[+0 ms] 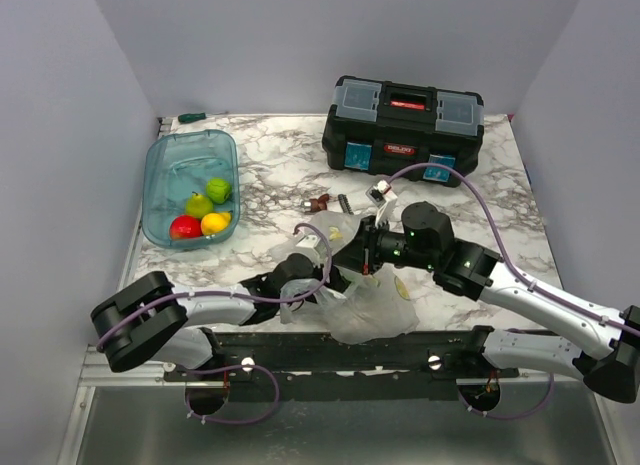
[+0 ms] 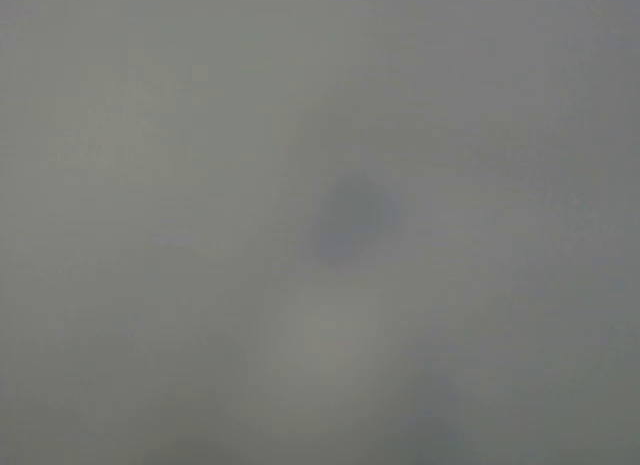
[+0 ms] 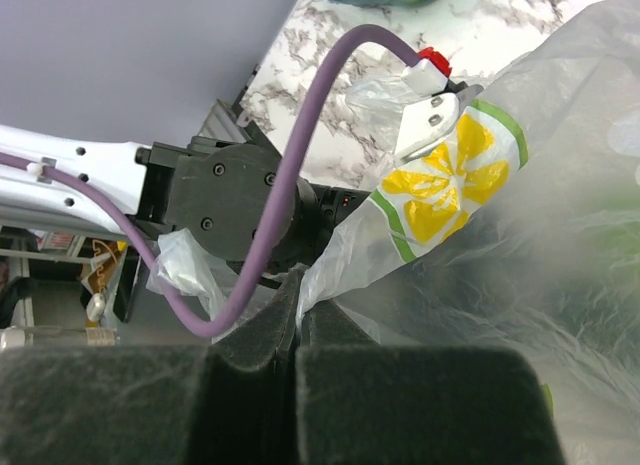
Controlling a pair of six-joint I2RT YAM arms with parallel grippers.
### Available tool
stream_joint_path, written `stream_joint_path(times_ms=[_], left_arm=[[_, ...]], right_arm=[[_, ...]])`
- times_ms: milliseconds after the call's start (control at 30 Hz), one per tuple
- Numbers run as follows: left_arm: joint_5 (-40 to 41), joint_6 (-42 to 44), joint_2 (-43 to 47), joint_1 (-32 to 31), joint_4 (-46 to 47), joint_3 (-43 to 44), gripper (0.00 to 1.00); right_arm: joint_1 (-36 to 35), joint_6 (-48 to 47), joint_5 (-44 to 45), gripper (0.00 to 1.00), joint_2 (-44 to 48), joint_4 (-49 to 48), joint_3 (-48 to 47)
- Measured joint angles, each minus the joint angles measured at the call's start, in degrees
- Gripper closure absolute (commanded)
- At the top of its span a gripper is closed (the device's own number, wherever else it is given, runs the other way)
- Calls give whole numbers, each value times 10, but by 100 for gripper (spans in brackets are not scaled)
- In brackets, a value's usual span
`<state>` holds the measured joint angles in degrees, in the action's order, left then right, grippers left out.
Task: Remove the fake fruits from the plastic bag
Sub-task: Adjust the plastic bag at the center of the board.
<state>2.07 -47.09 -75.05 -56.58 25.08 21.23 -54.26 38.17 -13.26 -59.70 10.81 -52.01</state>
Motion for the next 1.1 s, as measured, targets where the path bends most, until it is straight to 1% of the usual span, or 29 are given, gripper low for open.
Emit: stream_joint_path(times_ms=[100,233,367,433,500,533,633,733,833,900,967,1033,1100], left_arm=[[1,-4,-32,-7,-13,14,29],[1,-9,-56,-9,-12,28,29],[-5,-9,-37,-9,42,-14,27],[-13,-4,4,-9,70,-59,26],[-16,5,41,-9,79,-82,25],[-16,12,74,-9,78,-92,25],[-9,33,194,-9,58,-103,23],[15,57,292,-9,23,-101,23],[44,84,346,-9,-11,-100,25],[61,102,355,-9,-19,-99,25],[70,116,346,-9,-21,-98,26],[80,132,314,-9,-20,-90,25],[87,145,275,-9,-16,-78,20]], right_arm=[[0,2,5,99,0,6,8],[0,3,10,99,0,14,13],[0,-4,26,99,4,33,13],[0,-18,30,99,11,48,13],[0,-40,30,99,20,60,12],[0,-56,29,99,23,64,9],[1,-108,27,99,25,66,-9],[13,-165,20,99,2,64,-41],[54,-212,-23,99,-57,59,-92],[82,-237,-73,99,-106,58,-132],[100,-259,-123,99,-152,65,-177],[103,-276,-179,99,-190,80,-219],[103,-287,-233,99,-206,93,-238]])
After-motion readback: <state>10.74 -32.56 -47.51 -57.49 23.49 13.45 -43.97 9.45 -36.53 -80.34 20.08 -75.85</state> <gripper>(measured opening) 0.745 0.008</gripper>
